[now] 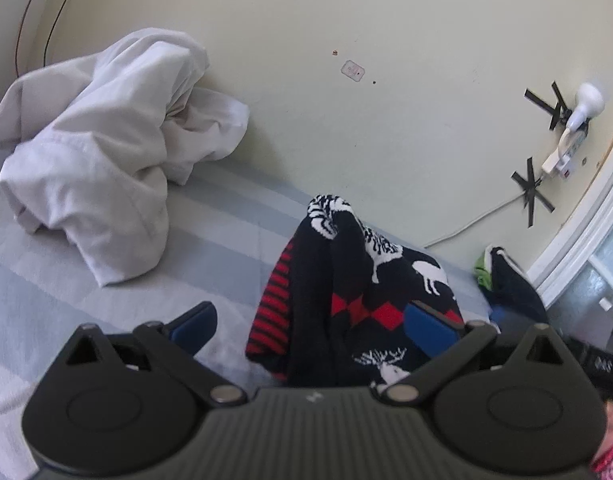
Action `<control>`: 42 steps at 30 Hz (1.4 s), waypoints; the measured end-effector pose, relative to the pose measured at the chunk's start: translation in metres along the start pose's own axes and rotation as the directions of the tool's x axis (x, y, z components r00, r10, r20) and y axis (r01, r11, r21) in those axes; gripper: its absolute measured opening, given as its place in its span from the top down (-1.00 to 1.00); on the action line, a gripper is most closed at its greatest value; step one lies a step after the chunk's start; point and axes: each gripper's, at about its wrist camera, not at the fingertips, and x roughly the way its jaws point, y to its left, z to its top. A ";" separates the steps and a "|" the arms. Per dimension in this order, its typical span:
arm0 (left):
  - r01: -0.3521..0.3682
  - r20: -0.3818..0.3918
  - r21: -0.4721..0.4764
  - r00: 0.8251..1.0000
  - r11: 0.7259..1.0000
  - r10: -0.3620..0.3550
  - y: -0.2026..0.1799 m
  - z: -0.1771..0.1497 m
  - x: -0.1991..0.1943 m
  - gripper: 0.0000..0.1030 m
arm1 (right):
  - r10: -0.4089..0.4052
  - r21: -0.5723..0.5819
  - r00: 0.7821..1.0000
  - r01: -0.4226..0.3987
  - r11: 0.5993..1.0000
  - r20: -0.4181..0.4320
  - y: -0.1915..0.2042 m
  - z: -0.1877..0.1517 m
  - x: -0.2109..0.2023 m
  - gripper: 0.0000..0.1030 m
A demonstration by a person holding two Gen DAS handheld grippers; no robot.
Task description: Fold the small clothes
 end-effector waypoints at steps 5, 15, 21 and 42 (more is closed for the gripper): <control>-0.009 -0.099 0.043 0.995 0.999 0.014 -0.010 0.002 0.035 -1.00 | 0.043 0.213 0.997 -0.029 0.977 -0.063 -0.036 -0.026 -0.007 -0.70; 0.021 -0.160 0.047 0.987 0.999 -0.013 -0.007 -0.014 0.053 -1.00 | 0.157 0.330 0.976 -0.100 0.939 -0.153 -0.033 -0.038 0.033 -0.70; 0.026 -0.141 0.069 0.990 0.997 -0.016 -0.007 -0.017 0.053 -1.00 | 0.163 0.334 0.976 -0.108 0.937 -0.142 -0.029 -0.035 0.049 -0.77; 0.003 -0.128 0.097 0.992 0.995 0.010 -0.012 -0.020 0.053 -1.00 | 0.195 0.364 0.974 -0.140 0.921 -0.118 -0.037 -0.039 0.044 -0.79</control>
